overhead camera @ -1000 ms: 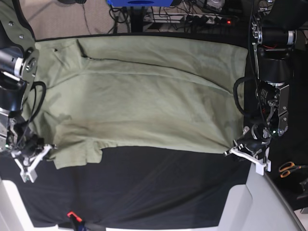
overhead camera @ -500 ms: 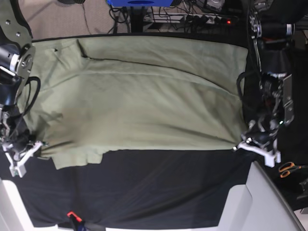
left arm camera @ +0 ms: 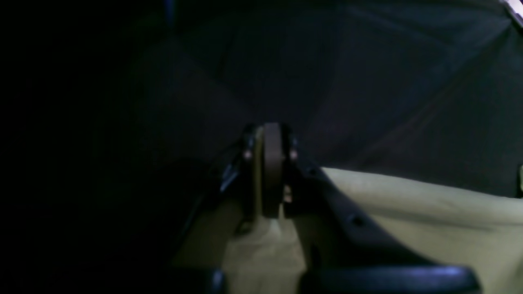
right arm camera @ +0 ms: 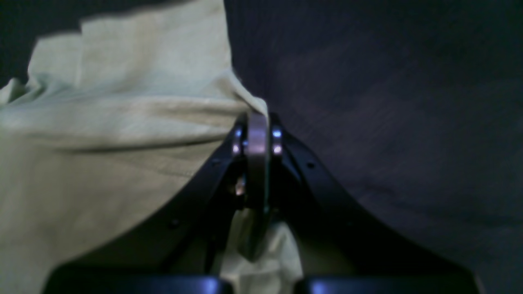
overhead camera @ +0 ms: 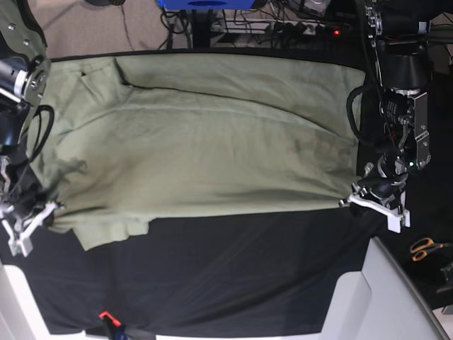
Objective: Fold the T-shirt properly
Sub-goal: 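Lift the hem and fold it toward the collar with both grippers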
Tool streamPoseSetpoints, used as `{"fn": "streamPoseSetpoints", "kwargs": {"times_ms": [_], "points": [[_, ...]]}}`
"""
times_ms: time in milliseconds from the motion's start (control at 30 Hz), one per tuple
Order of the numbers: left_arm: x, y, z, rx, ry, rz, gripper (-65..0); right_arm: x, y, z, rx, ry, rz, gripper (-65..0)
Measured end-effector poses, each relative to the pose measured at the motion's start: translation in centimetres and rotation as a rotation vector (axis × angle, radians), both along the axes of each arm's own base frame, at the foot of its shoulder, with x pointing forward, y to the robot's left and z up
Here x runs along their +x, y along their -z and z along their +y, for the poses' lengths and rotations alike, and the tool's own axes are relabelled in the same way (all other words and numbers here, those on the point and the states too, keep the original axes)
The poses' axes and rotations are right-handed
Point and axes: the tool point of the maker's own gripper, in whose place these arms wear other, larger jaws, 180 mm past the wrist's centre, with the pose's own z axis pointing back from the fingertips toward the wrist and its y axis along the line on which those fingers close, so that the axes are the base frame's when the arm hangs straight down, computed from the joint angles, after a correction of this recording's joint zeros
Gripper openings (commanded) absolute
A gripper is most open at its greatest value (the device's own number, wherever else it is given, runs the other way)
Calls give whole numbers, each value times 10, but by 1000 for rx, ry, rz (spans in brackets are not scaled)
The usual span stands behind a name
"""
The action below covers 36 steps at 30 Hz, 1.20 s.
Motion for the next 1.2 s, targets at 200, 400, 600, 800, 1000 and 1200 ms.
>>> {"fn": "streamPoseSetpoints", "kwargs": {"times_ms": [200, 400, 600, 800, 1000, 1200], "points": [[2, -21, -6, 19, 26, -60, -650, 2, -6, -1, -12, -2, -21, -650], [-10, -12, -7, 21, 30, -35, -650, -20, 12, -2, -22, -4, 28, -650], [-24, 1, -7, 22, 29, -3, -650, -37, 11, -9, -78, -13, 73, -650], [-52, 8, -18, 32, 80, 61, -650, -57, 15, -3, -117, -24, 142, -650], [-69, -10, -6, 49, 64, 63, -650, -85, 21, 14, -145, -42, 192, -650], [-88, -7, -1, 68, 84, 119, -650, -101, 21, 14, -171, -47, 218, -650]]}}
